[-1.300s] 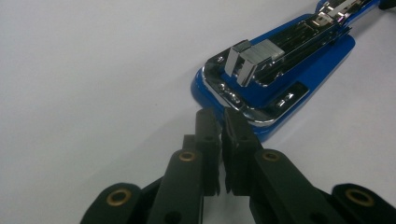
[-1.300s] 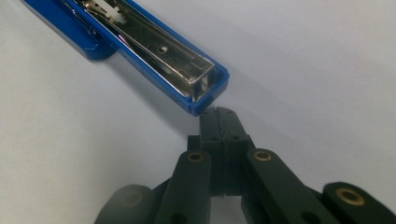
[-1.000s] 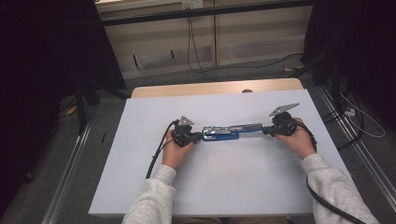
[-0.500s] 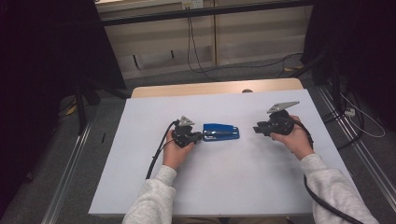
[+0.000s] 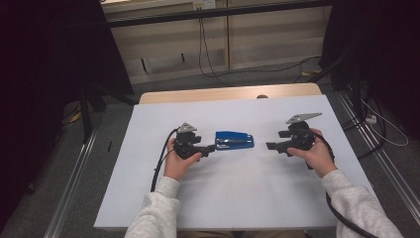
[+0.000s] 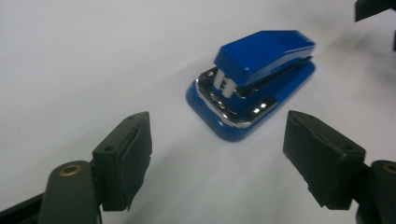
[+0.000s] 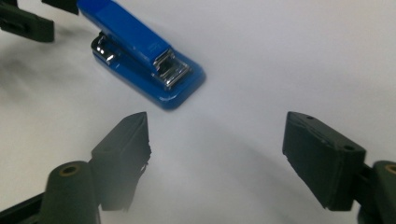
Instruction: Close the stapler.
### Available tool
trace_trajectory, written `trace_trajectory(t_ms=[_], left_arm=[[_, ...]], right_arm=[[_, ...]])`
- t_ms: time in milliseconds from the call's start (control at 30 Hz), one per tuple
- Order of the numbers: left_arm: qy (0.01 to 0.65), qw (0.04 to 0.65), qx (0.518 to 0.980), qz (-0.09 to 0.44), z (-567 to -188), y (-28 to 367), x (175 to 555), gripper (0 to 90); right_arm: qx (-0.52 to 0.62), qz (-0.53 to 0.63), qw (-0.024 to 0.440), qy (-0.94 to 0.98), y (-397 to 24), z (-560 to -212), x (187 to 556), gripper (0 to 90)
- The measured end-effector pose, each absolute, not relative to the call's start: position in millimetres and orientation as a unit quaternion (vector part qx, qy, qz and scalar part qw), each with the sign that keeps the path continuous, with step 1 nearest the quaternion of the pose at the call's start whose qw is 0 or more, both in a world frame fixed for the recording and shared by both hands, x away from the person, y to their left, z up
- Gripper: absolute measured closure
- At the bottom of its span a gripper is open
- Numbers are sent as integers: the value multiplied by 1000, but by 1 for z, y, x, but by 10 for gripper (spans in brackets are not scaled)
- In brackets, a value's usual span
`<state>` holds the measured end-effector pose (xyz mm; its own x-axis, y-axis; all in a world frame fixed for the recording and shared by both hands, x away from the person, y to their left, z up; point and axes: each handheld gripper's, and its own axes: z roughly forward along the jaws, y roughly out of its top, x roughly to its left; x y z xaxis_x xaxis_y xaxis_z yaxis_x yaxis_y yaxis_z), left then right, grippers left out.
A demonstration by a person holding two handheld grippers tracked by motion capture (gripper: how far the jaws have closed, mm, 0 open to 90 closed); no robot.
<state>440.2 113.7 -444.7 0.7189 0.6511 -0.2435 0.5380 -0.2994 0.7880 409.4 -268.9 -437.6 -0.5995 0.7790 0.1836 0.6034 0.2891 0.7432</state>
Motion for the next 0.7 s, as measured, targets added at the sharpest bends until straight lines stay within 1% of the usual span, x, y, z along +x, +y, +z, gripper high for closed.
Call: trace_trajectory(t_ms=[33, 100, 167, 267, 600, 700], left_arm=[[367, 469, 801, 57, -443, 116, 437, 186], [361, 474, 801, 58, -440, 120, 432, 181], [357, 478, 800, 61, -438, 123, 428, 148], [350, 483, 800, 62, -434, 128, 422, 128], [337, 496, 797, 67, -431, 148, 404, 95], [339, 500, 795, 59, -430, 156, 399, 86]], right_arm=[[433, 409, 105, 796, -268, -437, 407, 188], [428, 411, 105, 798, -268, -435, 403, 171], [426, 414, 100, 798, -267, -434, 398, 167], [417, 405, 100, 807, -266, -435, 392, 157], [412, 401, 103, 811, -272, -431, 371, 140], [410, 402, 103, 812, -272, -429, 363, 134]])
